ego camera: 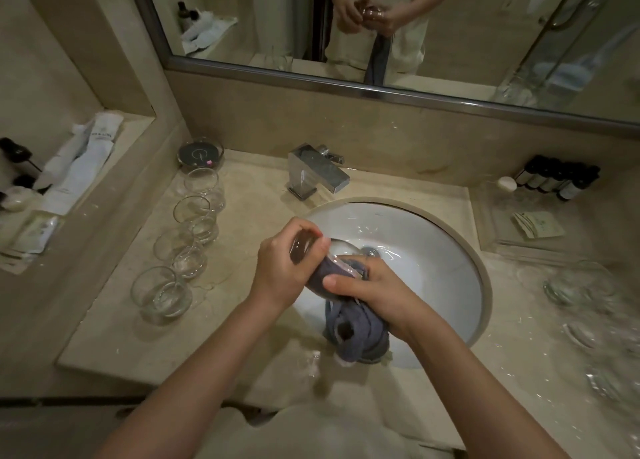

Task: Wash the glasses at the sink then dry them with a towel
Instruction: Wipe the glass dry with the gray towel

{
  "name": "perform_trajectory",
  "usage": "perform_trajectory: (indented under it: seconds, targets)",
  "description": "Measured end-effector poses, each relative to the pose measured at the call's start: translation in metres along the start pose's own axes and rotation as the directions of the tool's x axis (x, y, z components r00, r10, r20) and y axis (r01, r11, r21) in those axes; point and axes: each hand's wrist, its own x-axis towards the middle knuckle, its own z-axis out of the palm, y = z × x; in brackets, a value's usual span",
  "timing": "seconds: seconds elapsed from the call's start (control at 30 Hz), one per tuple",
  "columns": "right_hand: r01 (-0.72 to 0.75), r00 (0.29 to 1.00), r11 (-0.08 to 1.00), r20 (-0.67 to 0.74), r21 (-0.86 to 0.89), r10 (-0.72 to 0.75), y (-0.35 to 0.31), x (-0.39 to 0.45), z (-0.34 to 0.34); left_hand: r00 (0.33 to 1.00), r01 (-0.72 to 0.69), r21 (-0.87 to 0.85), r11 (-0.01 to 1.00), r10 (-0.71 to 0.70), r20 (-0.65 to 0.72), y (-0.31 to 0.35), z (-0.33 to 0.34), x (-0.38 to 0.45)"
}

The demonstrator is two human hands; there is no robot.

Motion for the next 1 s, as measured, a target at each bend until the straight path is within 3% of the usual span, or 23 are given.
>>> perform_trajectory:
  seconds: [0.07, 0.13, 0.17, 0.2, 0.23, 0.3, 0.37, 0.4, 0.47, 0.53, 0.6, 0.67, 0.73, 0.77, 0.8, 0.87, 0.93, 1.0]
  targets:
    - [0.093, 0.987, 0.962, -0.103, -0.258, -0.123, 0.008, 0.002, 0.002, 0.937, 0.346, -0.148, 0.926, -0.334, 0.105, 0.012, -0.001, 0.013]
    - [0.146, 0.948, 0.798, -0.148, -0.585, -0.283, 0.017, 0.003, 0.006, 0.705, 0.709, -0.234, 0.665, -0.673, 0.224, 0.022, -0.002, 0.027]
    - [0.168, 0.919, 0.708, -0.151, -0.686, -0.364, 0.02, 0.003, 0.011, 0.63, 0.775, -0.254, 0.578, -0.736, 0.248, 0.025, -0.001, 0.03]
    - [0.19, 0.893, 0.665, -0.154, -0.722, -0.422, 0.02, 0.002, 0.016, 0.628, 0.774, -0.267, 0.574, -0.747, 0.217, 0.026, 0.002, 0.032]
    - [0.209, 0.878, 0.662, -0.16, -0.719, -0.451, 0.021, 0.002, 0.019, 0.677, 0.729, -0.262, 0.632, -0.722, 0.142, 0.026, 0.004, 0.032]
    - [0.192, 0.915, 0.813, -0.198, -0.55, -0.351, 0.019, 0.002, 0.02, 0.813, 0.564, -0.189, 0.804, -0.58, -0.042, 0.024, 0.008, 0.029]
    - [0.086, 0.982, 0.987, -0.156, -0.132, -0.107, 0.012, 0.003, 0.013, 0.929, 0.335, -0.121, 0.934, -0.349, -0.126, 0.02, 0.01, 0.022]
    - [0.008, 0.995, 0.995, -0.097, 0.1, 0.002, 0.012, 0.002, 0.009, 0.968, 0.208, -0.115, 0.971, -0.221, -0.122, 0.016, 0.011, 0.016]
    - [-0.072, 0.995, 0.937, -0.038, 0.341, 0.09, 0.015, 0.0, 0.005, 0.996, 0.046, -0.136, 0.99, -0.056, -0.074, 0.009, 0.013, 0.009]
    - [-0.054, 0.994, 0.933, -0.074, 0.357, 0.086, 0.019, 0.0, 0.006, 0.996, 0.076, -0.198, 0.977, -0.082, -0.021, 0.006, 0.014, 0.009]
    - [0.037, 0.985, 0.983, -0.174, 0.181, -0.005, 0.018, -0.001, 0.009, 0.954, 0.293, -0.309, 0.905, -0.298, 0.032, 0.007, 0.015, 0.017]
    - [0.14, 0.949, 0.971, -0.254, -0.193, -0.187, 0.017, -0.002, 0.01, 0.785, 0.605, -0.388, 0.695, -0.6, 0.151, 0.013, 0.014, 0.025]
    - [0.159, 0.904, 0.785, -0.231, -0.598, -0.359, 0.019, -0.001, 0.012, 0.598, 0.782, -0.404, 0.475, -0.755, 0.269, 0.018, 0.011, 0.029]
    - [0.155, 0.895, 0.72, -0.213, -0.676, -0.392, 0.019, -0.001, 0.014, 0.569, 0.803, -0.387, 0.453, -0.775, 0.274, 0.019, 0.01, 0.03]
    - [0.156, 0.899, 0.733, -0.212, -0.662, -0.383, 0.019, 0.0, 0.016, 0.588, 0.791, -0.366, 0.491, -0.776, 0.23, 0.02, 0.012, 0.03]
    - [0.139, 0.944, 0.906, -0.222, -0.4, -0.243, 0.017, 0.001, 0.017, 0.713, 0.672, -0.32, 0.668, -0.7, 0.036, 0.017, 0.016, 0.026]
    - [0.009, 0.989, 0.996, -0.151, 0.091, 0.005, 0.012, 0.003, 0.011, 0.883, 0.4, -0.274, 0.874, -0.448, -0.141, 0.011, 0.017, 0.016]
    - [-0.125, 0.989, 0.912, -0.026, 0.391, 0.147, 0.01, 0.003, 0.003, 0.979, 0.082, -0.225, 0.971, -0.121, -0.166, 0.002, 0.015, 0.004]
